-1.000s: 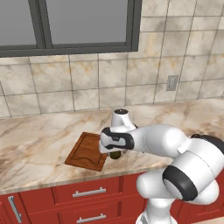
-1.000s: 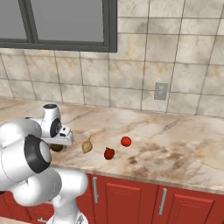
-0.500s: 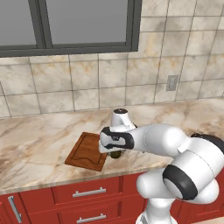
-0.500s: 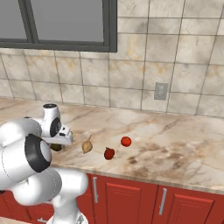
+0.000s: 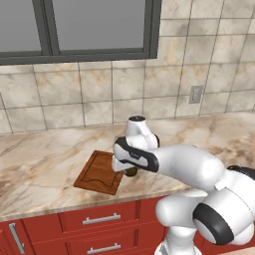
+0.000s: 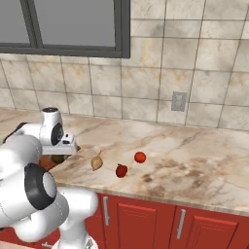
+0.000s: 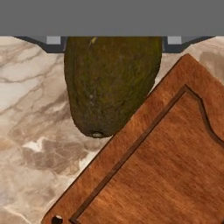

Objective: Place the avocado, onion, tomato, and bell pepper on the cutting board.

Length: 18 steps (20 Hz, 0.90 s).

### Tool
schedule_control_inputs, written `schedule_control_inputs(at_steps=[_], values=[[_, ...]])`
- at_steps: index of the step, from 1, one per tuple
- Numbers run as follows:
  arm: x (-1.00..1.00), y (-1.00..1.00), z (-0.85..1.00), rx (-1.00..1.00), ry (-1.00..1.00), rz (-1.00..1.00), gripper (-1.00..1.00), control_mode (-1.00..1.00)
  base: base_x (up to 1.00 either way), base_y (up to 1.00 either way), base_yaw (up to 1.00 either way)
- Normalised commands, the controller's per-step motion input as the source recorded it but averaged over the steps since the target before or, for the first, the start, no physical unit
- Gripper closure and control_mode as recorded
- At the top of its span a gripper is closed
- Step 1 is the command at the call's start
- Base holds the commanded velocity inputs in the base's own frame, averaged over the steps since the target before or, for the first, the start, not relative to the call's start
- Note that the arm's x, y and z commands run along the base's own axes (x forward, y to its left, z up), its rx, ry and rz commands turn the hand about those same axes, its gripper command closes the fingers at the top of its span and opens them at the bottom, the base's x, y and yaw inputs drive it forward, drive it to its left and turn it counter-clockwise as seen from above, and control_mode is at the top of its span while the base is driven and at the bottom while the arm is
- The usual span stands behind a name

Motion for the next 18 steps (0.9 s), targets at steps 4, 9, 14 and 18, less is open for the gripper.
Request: schedule_control_inputs(at_steps=[4,9,14,18], values=[[0.0,0.36,0.16,0.0,0.0,0.32,1.0,-1.0,0.0,0.0,0.0],[0.08,0.6,0.1,0.0,-0.08,0.26,1.0,-1.0,0.0,0.0,0.0],[0.11,0.63,0.11,0.0,-0.09,0.19,1.0,-1.0,0.0,0.0,0.0],[0.01,0.16,0.03,0.0,-0.06,0.07,1.0,-1.0,0.0,0.0,0.0]])
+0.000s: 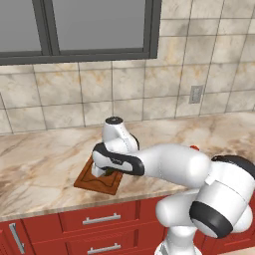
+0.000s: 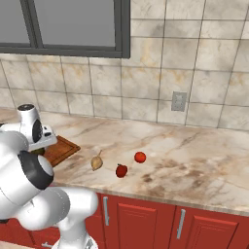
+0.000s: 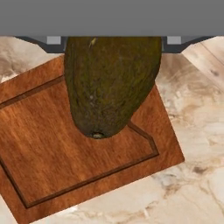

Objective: Place the avocado, onion, tomato, and bell pepper on the cutting board.

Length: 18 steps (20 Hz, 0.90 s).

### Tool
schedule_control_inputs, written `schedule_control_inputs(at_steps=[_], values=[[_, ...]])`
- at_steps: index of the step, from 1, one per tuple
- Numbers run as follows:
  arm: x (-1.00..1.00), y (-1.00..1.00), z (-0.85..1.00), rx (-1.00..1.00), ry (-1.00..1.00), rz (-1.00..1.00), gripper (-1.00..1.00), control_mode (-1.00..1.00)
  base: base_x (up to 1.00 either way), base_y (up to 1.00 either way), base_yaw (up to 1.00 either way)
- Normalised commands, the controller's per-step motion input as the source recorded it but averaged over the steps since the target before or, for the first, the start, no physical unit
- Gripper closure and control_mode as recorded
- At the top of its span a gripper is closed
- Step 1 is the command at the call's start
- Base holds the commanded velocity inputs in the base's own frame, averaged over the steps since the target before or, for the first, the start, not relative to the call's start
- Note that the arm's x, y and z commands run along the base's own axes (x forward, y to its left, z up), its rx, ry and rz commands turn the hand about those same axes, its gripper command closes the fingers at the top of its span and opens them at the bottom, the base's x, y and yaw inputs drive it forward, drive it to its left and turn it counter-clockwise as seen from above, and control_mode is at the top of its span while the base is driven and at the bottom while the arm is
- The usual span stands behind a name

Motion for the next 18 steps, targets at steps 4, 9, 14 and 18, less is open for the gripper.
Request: schedule_control_inputs(at_steps=[4,9,14,18], values=[[0.11,0.0,0.0,0.0,0.0,0.02,1.0,-1.0,0.0,0.0,0.0],[0.31,0.16,0.0,0.0,0.0,0.01,1.0,-1.0,0.0,0.0,0.0],[0.3,0.26,0.0,0.0,0.0,0.02,1.0,-1.0,0.0,0.0,0.0],[0.21,0.15,-0.14,0.0,0.0,0.0,1.0,-1.0,0.0,0.0,0.0]])
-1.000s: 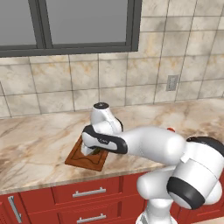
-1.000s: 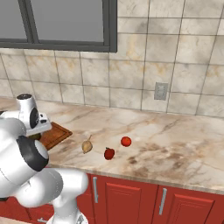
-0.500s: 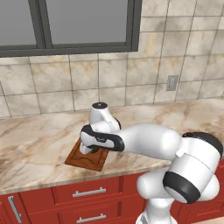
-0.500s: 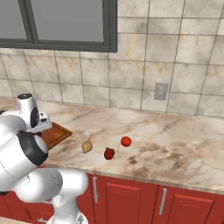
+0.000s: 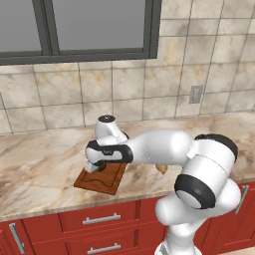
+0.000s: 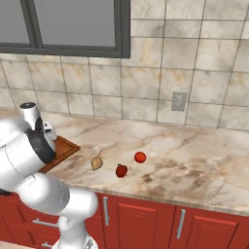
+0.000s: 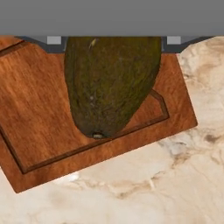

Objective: Place the avocado, onion, tomato, and bell pepper on the cutting board.

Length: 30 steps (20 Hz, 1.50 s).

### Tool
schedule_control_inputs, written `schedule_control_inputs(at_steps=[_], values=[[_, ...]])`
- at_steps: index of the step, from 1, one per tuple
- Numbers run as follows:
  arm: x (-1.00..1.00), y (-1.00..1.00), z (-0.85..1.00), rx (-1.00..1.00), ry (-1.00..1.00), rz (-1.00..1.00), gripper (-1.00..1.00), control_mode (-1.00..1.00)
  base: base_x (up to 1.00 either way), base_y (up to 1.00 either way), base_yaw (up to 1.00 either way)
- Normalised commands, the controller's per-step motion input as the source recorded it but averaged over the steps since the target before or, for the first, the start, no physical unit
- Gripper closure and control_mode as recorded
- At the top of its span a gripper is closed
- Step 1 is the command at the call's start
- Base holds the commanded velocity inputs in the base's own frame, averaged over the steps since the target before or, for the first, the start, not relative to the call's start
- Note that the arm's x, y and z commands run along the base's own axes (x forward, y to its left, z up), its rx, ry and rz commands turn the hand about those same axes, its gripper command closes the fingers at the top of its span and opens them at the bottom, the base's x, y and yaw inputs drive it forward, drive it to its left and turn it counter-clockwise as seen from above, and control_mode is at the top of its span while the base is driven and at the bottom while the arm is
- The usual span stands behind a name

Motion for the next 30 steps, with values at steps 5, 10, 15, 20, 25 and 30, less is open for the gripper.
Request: schedule_control_inputs(at_steps=[5,10,15,20,25,30], values=[[0.15,0.19,-0.33,0.0,0.0,0.0,1.0,-1.0,0.0,0.0,0.0],[0.19,0.24,-0.38,0.0,0.01,0.0,1.0,-1.0,0.0,0.0,0.0],[0.13,0.08,-0.21,0.0,0.0,0.0,1.0,-1.0,0.0,0.0,0.0],[0.02,0.0,-0.21,0.0,0.0,0.0,-1.0,-1.0,0.0,0.0,0.0],[0.0,0.0,-0.19,0.0,0.02,0.0,-1.0,-1.0,0.0,0.0,0.0],[-0.04,0.0,0.0,0.0,0.0,0.0,-1.0,-1.0,0.0,0.0,0.0]])
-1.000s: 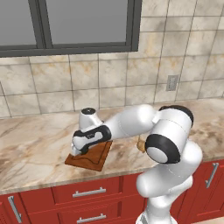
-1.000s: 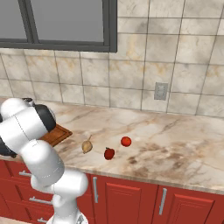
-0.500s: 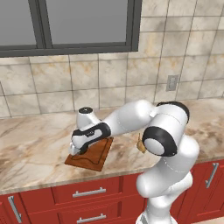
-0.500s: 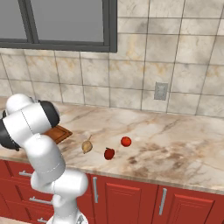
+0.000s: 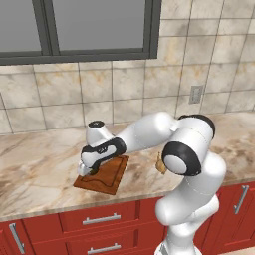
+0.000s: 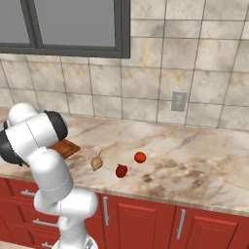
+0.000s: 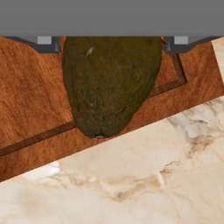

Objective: Place the avocado, onion, tomato, and bell pepper on the cutting board.

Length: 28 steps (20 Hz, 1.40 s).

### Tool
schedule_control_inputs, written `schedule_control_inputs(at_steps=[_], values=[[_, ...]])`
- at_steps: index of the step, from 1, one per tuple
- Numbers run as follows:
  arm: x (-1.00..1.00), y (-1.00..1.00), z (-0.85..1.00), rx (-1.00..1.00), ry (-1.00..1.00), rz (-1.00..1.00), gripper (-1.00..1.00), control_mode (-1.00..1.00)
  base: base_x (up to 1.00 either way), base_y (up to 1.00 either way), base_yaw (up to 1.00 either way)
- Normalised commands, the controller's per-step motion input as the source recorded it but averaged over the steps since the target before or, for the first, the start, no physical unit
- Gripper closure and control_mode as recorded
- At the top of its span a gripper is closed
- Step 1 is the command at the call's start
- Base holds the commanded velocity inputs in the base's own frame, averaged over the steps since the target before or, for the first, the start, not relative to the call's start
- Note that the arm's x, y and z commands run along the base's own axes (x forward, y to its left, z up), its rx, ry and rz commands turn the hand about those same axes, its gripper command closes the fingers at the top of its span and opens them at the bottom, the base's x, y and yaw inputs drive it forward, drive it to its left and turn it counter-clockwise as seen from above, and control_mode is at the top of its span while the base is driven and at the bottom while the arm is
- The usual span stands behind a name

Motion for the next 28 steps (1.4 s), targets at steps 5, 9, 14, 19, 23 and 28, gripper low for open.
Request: schedule_control_inputs(at_steps=[5,9,14,19,23,28], values=[[-0.13,0.0,0.0,0.0,0.0,0.0,-1.0,-1.0,0.0,0.0,0.0],[-0.24,0.0,0.05,0.0,0.0,0.0,-1.0,-1.0,0.0,0.0,0.0],[-0.32,-0.01,0.54,0.0,-0.06,0.0,-1.0,-1.0,0.0,0.0,0.0],[-0.43,-0.16,0.8,0.0,-0.09,0.0,-1.0,-1.0,0.0,0.0,0.0],[-0.59,-0.42,0.79,0.0,-0.09,0.0,-1.0,-1.0,0.0,0.0,0.0],[-0.62,-0.73,0.66,0.0,-0.1,0.0,-1.0,-1.0,0.0,0.0,0.0]])
